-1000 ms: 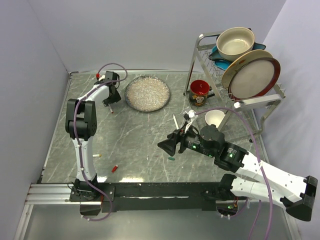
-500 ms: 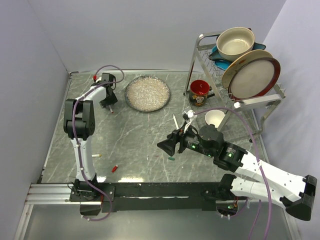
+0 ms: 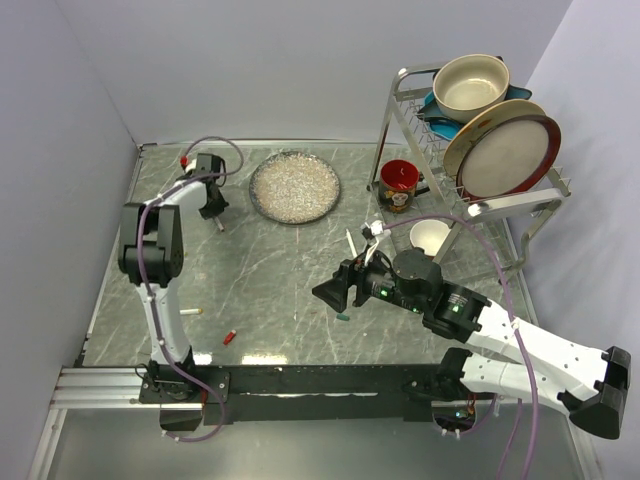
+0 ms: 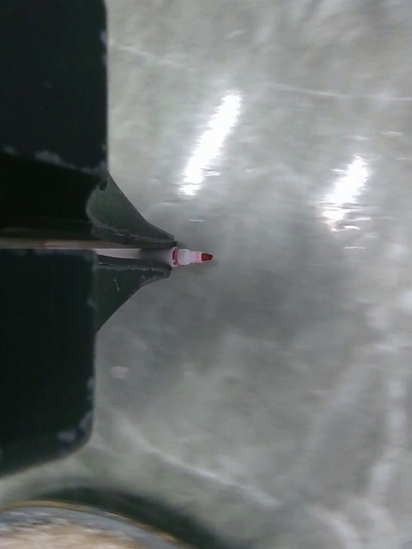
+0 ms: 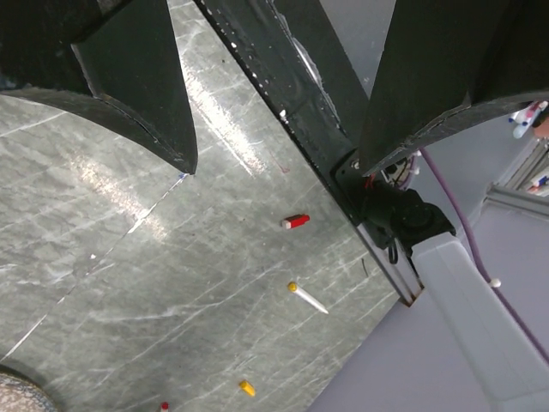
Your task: Insert the pens into the pen caps
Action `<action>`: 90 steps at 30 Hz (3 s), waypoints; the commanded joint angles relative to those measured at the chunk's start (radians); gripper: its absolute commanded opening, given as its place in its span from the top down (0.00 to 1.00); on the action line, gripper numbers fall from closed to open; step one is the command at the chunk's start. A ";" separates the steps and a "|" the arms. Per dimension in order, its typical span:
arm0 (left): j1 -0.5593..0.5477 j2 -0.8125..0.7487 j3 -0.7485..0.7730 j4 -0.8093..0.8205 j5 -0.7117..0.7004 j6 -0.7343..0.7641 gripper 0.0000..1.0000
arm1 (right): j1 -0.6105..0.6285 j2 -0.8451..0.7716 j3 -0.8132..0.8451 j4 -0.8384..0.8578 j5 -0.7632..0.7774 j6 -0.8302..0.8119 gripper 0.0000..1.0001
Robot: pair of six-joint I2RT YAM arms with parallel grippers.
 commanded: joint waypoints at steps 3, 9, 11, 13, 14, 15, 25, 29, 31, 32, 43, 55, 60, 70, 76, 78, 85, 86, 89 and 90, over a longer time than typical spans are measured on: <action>-0.038 -0.287 -0.311 0.109 0.237 -0.042 0.99 | 0.009 0.001 0.047 -0.021 -0.022 0.019 0.14; -0.230 -0.592 -0.514 0.256 0.384 -0.044 0.99 | 0.011 0.016 0.039 0.023 -0.103 0.062 0.13; -0.324 -0.701 -0.575 0.289 0.394 -0.056 0.99 | 0.011 0.025 0.033 0.046 -0.112 0.074 0.13; -0.399 -0.772 -0.621 0.353 0.427 -0.079 0.99 | 0.011 0.042 0.021 0.068 -0.112 0.097 0.14; -0.416 -0.841 -0.661 0.369 0.444 -0.086 0.99 | 0.011 0.047 0.015 0.097 -0.117 0.105 0.16; -0.433 -0.875 -0.682 0.384 0.461 -0.109 0.99 | 0.012 0.058 0.009 0.115 -0.129 0.126 0.16; -0.488 -1.398 -1.005 0.585 0.573 -0.214 0.99 | 0.012 0.094 -0.115 0.396 -0.218 0.240 0.20; -0.488 -1.511 -1.040 0.590 0.613 -0.215 0.99 | 0.015 0.133 -0.103 0.473 -0.259 0.241 0.23; -0.488 -1.530 -1.038 0.582 0.625 -0.221 0.99 | 0.015 0.160 -0.086 0.477 -0.264 0.246 0.24; -0.488 -1.544 -1.038 0.588 0.645 -0.225 0.99 | 0.015 0.169 -0.083 0.483 -0.264 0.249 0.25; -0.488 -1.651 -1.166 0.810 0.710 -0.384 0.99 | 0.018 0.292 -0.079 0.738 -0.304 0.367 0.36; -0.488 -1.693 -1.215 0.873 0.679 -0.458 0.99 | 0.023 0.392 -0.054 0.830 -0.299 0.430 0.56; -0.488 -1.682 -1.212 0.855 0.674 -0.435 0.99 | 0.025 0.406 -0.083 0.879 -0.309 0.461 1.00; -0.488 -1.709 -1.051 0.547 0.515 -0.283 0.32 | 0.020 0.259 -0.163 0.677 -0.157 0.387 1.00; -0.487 -1.543 -0.791 0.101 0.246 -0.016 0.16 | 0.015 0.093 -0.212 0.490 -0.057 0.269 1.00; -0.487 -1.466 -0.727 -0.051 0.155 0.036 0.16 | 0.015 0.018 -0.227 0.451 -0.026 0.249 1.00; -0.494 -1.157 -0.563 -0.208 0.065 0.330 0.23 | 0.012 -0.154 -0.252 0.320 0.066 0.180 1.00; -0.496 -1.136 -0.549 -0.209 0.068 0.360 0.23 | 0.011 -0.163 -0.252 0.309 0.069 0.175 1.00; -0.505 -1.053 -0.500 -0.249 0.043 0.462 0.28 | 0.011 -0.194 -0.246 0.267 0.090 0.149 1.00; -0.506 -1.009 -0.483 -0.274 -0.046 0.476 0.28 | 0.011 -0.200 -0.243 0.255 0.096 0.143 1.00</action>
